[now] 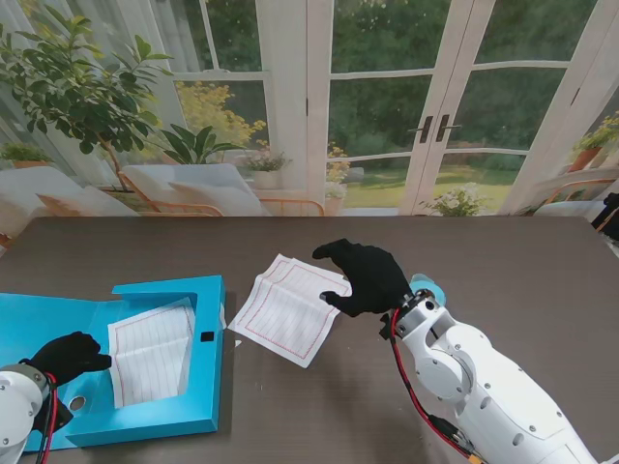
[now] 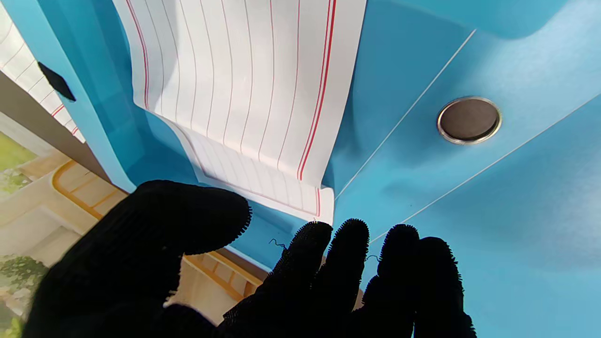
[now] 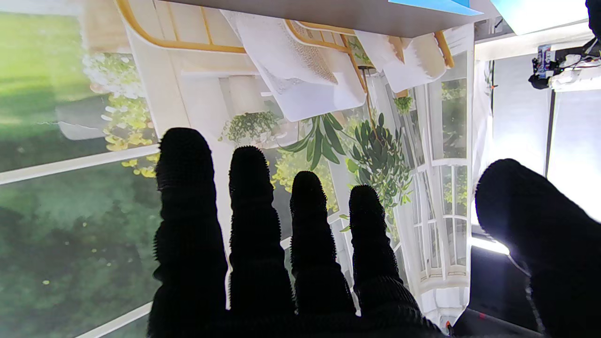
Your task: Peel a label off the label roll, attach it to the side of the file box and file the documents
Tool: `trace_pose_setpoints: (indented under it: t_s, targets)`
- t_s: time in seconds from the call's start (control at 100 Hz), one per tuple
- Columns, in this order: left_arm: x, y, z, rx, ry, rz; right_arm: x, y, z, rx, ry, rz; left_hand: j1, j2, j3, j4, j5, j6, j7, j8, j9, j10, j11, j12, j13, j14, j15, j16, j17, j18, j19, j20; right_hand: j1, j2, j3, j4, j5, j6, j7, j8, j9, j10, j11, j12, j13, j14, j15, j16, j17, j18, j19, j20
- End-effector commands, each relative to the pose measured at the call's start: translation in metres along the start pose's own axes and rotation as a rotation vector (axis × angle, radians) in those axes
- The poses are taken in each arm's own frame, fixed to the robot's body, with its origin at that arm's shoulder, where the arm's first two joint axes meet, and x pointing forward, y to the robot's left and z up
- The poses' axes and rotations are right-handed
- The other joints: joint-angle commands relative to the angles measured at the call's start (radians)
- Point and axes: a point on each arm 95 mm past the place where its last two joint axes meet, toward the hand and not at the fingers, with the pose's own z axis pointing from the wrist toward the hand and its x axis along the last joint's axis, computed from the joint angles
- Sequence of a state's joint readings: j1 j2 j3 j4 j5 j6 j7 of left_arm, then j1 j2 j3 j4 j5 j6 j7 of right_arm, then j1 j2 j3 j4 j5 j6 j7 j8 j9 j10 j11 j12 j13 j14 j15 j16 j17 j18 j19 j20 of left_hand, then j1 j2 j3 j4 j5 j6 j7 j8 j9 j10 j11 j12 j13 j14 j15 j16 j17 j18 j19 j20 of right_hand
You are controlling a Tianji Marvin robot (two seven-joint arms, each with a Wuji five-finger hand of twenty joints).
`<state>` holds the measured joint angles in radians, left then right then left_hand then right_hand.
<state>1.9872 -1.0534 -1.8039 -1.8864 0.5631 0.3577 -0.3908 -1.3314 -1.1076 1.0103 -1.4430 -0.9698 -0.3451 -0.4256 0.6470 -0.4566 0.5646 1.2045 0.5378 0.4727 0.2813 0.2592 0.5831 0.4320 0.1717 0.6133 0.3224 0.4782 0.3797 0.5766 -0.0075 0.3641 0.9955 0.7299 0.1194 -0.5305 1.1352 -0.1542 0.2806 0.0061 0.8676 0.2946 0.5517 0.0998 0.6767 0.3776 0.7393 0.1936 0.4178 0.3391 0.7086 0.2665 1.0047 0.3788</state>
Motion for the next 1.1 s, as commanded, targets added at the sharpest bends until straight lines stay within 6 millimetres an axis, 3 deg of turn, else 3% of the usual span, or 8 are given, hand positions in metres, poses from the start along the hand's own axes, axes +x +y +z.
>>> trace_pose_setpoints:
  t_s: [0.0,0.09,0.21,0.51,0.61,0.77,1.09]
  targets:
    - [0.006,-0.001,-0.004,0.010,0.043,0.013,0.002,-0.004,0.000,0.020,0.006,-0.002,-0.030,0.031,-0.026,-0.046,0.002,0.008,-0.018,-0.006,0.005,-0.008,-0.023,0.000,-0.017,0.000,-0.009,-0.005,-0.008,-0.026,-0.014,0.000,-0.035,0.012,-0.010,0.011,0.003,0.005,-0.003,0.009,0.008,0.013,-0.007,-0.004,0.013,-0.009,0.004,0.007,-0.375,-0.015,0.029,0.012]
    - [0.012,-0.002,-0.005,0.052,0.117,0.016,0.002,-0.004,0.000,0.024,0.005,-0.009,-0.036,0.044,-0.036,-0.060,-0.002,-0.042,-0.046,-0.021,-0.021,-0.040,-0.038,-0.001,-0.047,-0.040,-0.010,0.001,-0.048,-0.071,-0.021,0.002,-0.035,0.008,-0.010,0.011,0.007,0.004,-0.004,0.008,0.007,0.014,-0.007,-0.003,0.011,-0.008,0.004,0.007,-0.375,-0.015,0.029,0.012]
    - [0.028,-0.005,-0.007,0.105,0.237,-0.015,0.002,-0.005,-0.001,0.030,0.004,-0.011,-0.045,0.054,-0.042,-0.076,0.030,-0.106,-0.099,-0.047,-0.022,-0.079,-0.064,-0.102,-0.053,-0.060,-0.086,-0.049,-0.065,-0.072,-0.140,-0.040,-0.035,0.008,-0.010,0.011,0.012,0.001,-0.005,0.008,0.005,0.015,-0.007,-0.003,0.010,-0.008,0.004,0.007,-0.376,-0.015,0.028,0.012]
    - [0.078,-0.006,-0.009,0.127,0.533,-0.079,0.002,-0.007,-0.001,0.031,0.001,-0.007,-0.058,0.058,-0.052,-0.094,0.039,-0.212,-0.175,-0.089,-0.058,-0.163,-0.102,-0.284,-0.097,-0.143,-0.281,-0.198,-0.033,-0.103,-0.621,-0.152,-0.035,0.010,-0.014,0.011,0.025,-0.014,-0.011,0.007,0.000,0.016,-0.008,-0.003,0.002,-0.004,0.003,0.007,-0.380,-0.014,0.026,0.012]
    - [0.094,-0.002,-0.007,0.121,0.626,-0.092,0.002,-0.008,-0.001,0.030,-0.001,-0.005,-0.060,0.054,-0.053,-0.095,0.024,-0.227,-0.191,-0.109,-0.091,-0.189,-0.115,-0.321,-0.120,-0.174,-0.318,-0.232,-0.009,-0.117,-0.772,-0.169,-0.036,0.007,-0.015,0.011,0.026,-0.014,-0.013,0.007,-0.001,0.017,-0.008,-0.003,-0.001,-0.006,0.003,0.007,-0.381,-0.014,0.026,0.012]
    - [0.120,0.008,-0.001,0.130,0.763,-0.114,0.001,-0.010,-0.002,0.032,-0.009,0.001,-0.059,0.042,-0.050,-0.092,0.028,-0.223,-0.188,-0.112,-0.109,-0.222,-0.123,-0.337,-0.132,-0.211,-0.329,-0.246,-0.023,-0.144,-0.812,-0.169,-0.037,0.004,-0.018,0.010,0.027,-0.017,-0.015,0.008,-0.007,0.016,-0.010,-0.003,-0.008,-0.004,0.002,0.006,-0.385,-0.014,0.023,0.011]
    - [0.160,0.033,0.014,0.121,0.918,-0.189,-0.002,-0.018,-0.003,0.054,-0.038,0.008,-0.051,0.024,-0.039,-0.079,0.029,-0.211,-0.187,-0.114,-0.113,-0.241,-0.115,-0.353,-0.133,-0.228,-0.331,-0.260,-0.024,-0.152,-0.845,-0.181,-0.036,0.000,-0.023,0.010,0.026,-0.015,-0.020,0.007,-0.023,0.020,-0.010,-0.002,-0.022,-0.001,0.000,0.006,-0.393,-0.015,0.018,0.012]
